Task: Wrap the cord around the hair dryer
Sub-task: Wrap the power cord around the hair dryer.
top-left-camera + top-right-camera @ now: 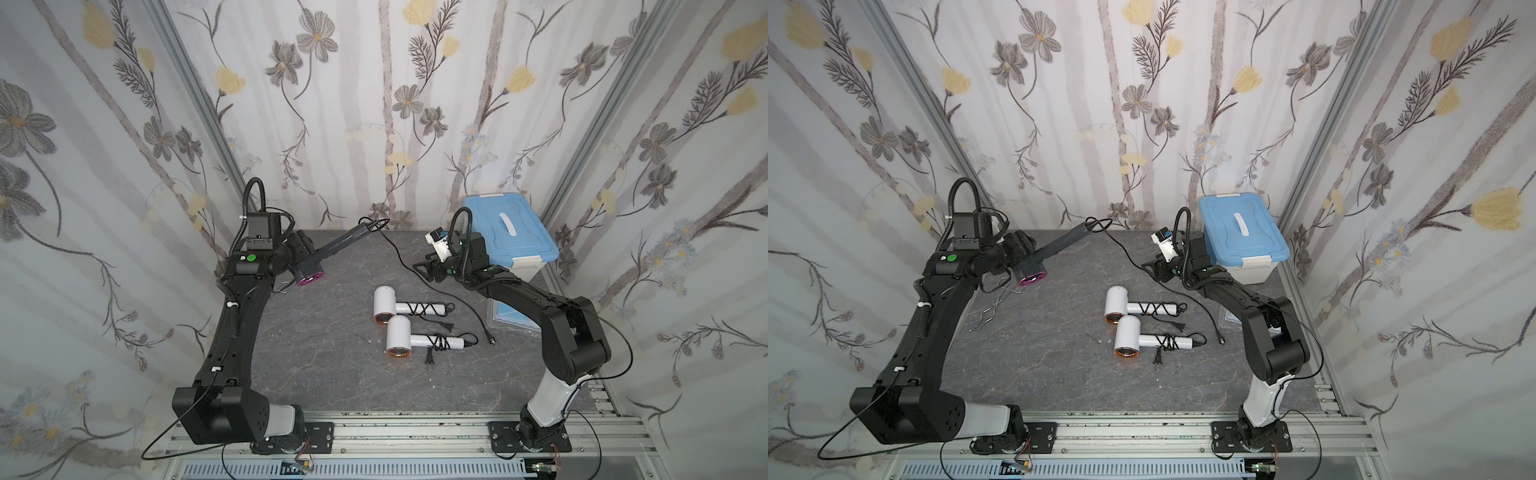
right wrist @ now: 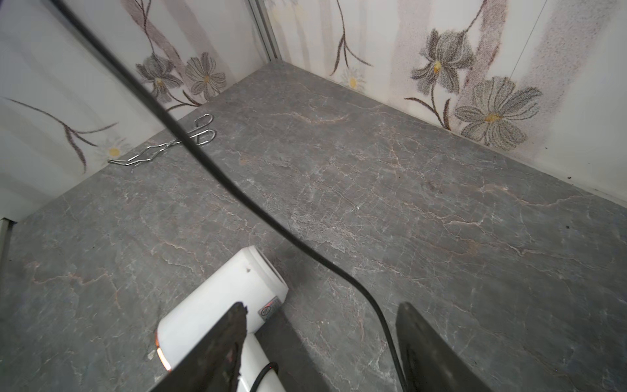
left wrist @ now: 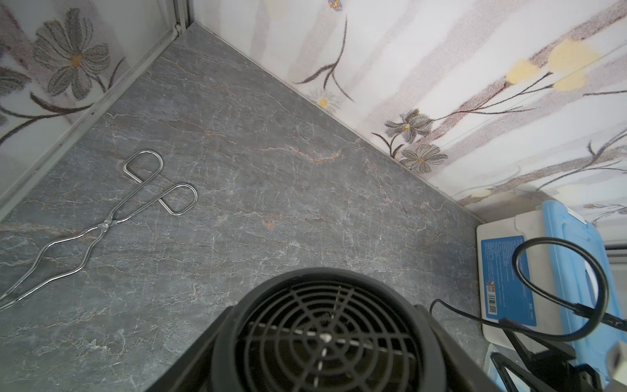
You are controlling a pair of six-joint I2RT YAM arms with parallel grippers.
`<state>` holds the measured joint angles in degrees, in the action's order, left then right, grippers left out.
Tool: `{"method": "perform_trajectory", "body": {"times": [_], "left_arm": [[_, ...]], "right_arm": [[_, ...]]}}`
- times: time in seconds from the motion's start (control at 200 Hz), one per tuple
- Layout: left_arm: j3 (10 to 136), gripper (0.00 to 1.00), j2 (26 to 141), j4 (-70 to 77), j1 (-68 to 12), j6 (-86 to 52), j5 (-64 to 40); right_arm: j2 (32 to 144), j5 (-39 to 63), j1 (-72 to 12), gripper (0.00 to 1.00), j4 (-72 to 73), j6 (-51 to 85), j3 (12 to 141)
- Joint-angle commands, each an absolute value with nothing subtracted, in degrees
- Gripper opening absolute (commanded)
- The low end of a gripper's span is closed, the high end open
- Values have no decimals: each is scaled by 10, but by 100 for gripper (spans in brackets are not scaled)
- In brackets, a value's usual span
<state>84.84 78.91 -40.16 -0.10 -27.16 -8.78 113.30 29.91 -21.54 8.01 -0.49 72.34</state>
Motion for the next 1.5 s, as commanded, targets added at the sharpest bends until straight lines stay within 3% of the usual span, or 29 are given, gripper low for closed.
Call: {"method": "perform_trajectory", "body": {"times": [0.0,0.52,0.709,0.739,0.829,0.919,1.074,1.494], "left_arm": [[854,0,790,-387,-2,-269,-113],[860,0,813,-376,-2,-272,-131],[858,0,816,-370,-2,-277,-136],[857,0,816,-368,-2,-279,-140],[852,0,816,-363,-3,-282,-139],[842,0,818,-350,-3,-292,-140],[802,0,820,-291,-1,-326,-105],[790,0,864,-212,104,-391,-21]], "right_arm": [[1162,303,-222,70,134,-12,746],[1253,332,-236,69,153,39,825],[1264,346,-241,61,169,55,835],[1267,349,-241,57,174,58,835],[1267,350,-241,28,175,65,835],[1254,350,-242,21,183,75,818],[1205,314,-246,0,185,79,751],[1066,153,-191,0,69,25,587]]}}
